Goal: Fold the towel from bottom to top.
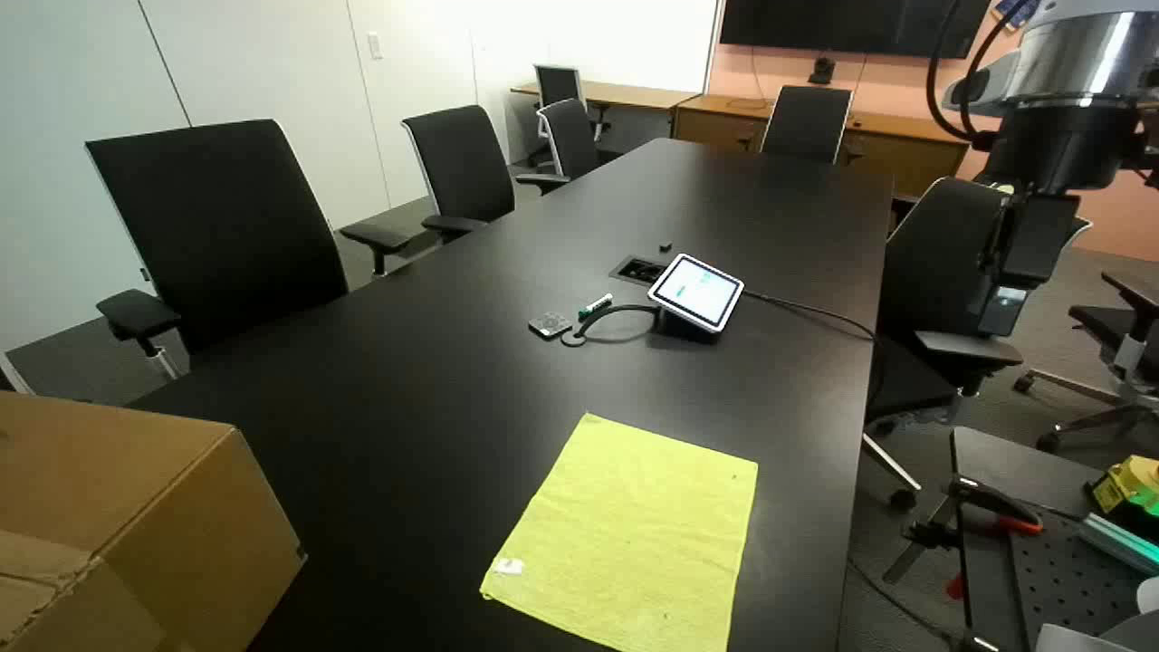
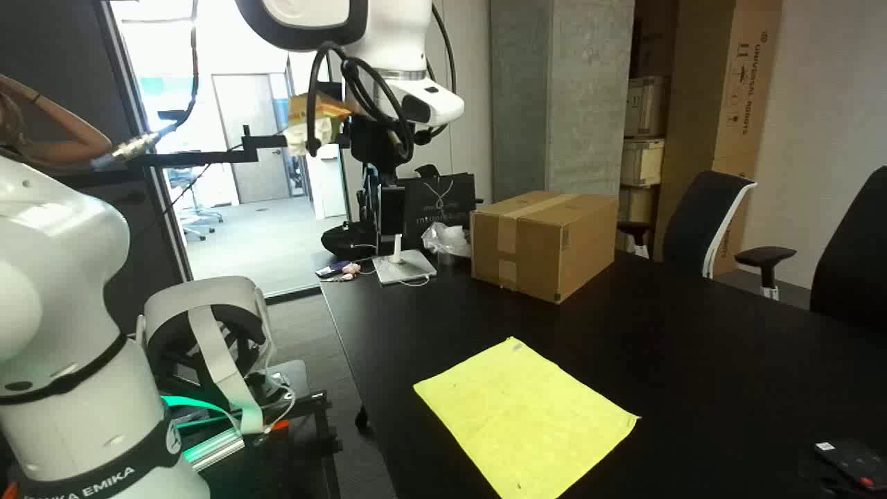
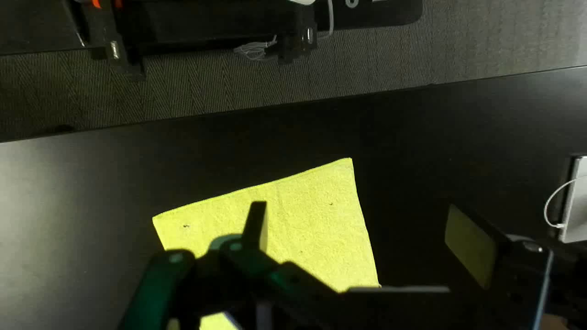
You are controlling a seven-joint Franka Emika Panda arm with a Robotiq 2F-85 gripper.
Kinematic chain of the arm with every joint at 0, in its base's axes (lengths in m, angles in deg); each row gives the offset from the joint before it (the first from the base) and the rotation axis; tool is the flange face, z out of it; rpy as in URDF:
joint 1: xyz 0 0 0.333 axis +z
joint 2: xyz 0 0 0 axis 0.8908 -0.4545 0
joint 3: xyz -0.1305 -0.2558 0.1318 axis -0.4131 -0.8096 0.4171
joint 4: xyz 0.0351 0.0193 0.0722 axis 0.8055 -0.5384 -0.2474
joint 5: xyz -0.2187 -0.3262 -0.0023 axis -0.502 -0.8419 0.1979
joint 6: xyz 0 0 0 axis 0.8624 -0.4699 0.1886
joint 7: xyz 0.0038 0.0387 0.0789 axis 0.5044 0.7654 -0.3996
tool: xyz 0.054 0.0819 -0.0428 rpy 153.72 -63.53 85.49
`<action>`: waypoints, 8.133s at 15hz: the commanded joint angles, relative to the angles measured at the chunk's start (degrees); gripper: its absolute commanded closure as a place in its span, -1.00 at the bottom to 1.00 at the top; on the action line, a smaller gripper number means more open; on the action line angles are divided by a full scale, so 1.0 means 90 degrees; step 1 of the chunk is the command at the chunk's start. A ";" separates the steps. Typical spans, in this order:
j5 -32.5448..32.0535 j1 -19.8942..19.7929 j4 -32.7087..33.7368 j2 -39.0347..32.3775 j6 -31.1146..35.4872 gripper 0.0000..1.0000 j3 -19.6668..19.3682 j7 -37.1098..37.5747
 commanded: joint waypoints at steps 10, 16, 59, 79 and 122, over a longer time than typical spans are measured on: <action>0.0040 -0.0119 0.0086 -0.0286 0.0159 -1.00 0.0117 -0.0154; 0.0129 -0.0003 0.0011 -0.1817 0.1966 -1.00 -0.0131 -0.1213; -0.1469 -0.2005 0.2802 -0.9248 0.6986 -0.95 0.1185 -0.1710; -0.1084 -0.2379 0.2368 -0.8021 0.4705 0.96 0.1756 -0.1999; -0.0364 -0.0149 0.3693 -0.8260 0.5648 -1.00 0.1310 0.0392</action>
